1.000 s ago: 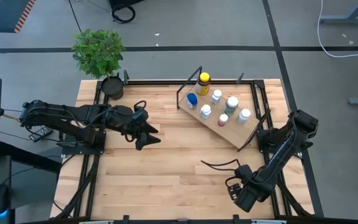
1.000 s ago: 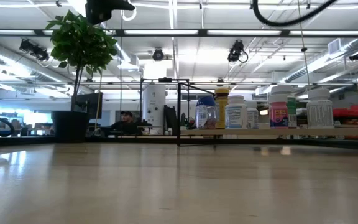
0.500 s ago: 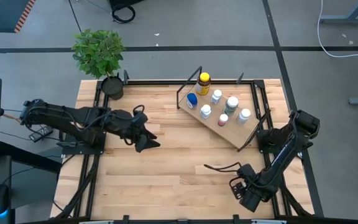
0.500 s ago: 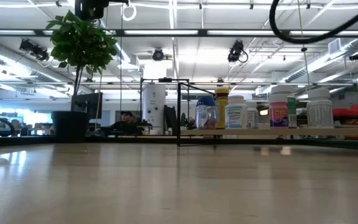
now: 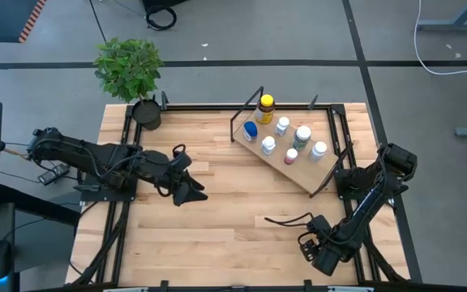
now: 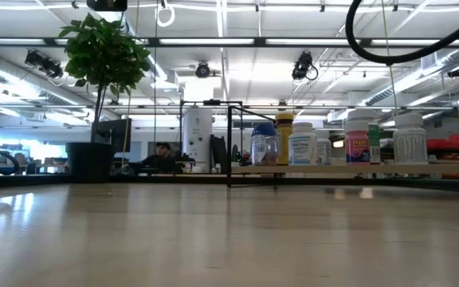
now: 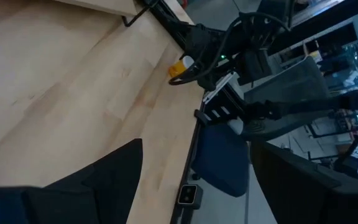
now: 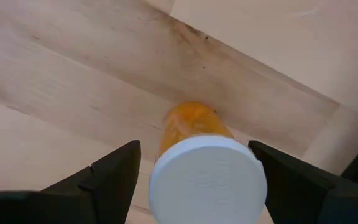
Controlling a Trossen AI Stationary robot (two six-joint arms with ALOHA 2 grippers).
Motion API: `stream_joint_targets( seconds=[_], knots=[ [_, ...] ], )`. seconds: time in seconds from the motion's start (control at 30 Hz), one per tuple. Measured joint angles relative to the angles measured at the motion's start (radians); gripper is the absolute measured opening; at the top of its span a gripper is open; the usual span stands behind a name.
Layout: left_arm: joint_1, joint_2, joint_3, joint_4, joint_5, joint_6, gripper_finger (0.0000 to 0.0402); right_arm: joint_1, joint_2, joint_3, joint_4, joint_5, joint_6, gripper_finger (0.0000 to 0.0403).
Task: Pick and place medicine bottles onto shelf by color
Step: Put the orange medicine bottle on the shelf
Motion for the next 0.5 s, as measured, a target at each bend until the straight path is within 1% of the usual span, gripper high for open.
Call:
stream_joint_targets(
  seconds=[0.23, 0.5],
  knots=[
    [0.001, 0.0, 0.0, 0.0, -0.004, -0.001, 0.0302, 0.0, 0.0, 0.004, 0.0, -0.002, -0.02, 0.0281],
    [0.001, 0.0, 0.0, -0.006, -0.004, 0.0, 0.0302, 0.0, 0.0, 0.039, -0.001, -0.003, -0.069, 0.0231]
  ],
)
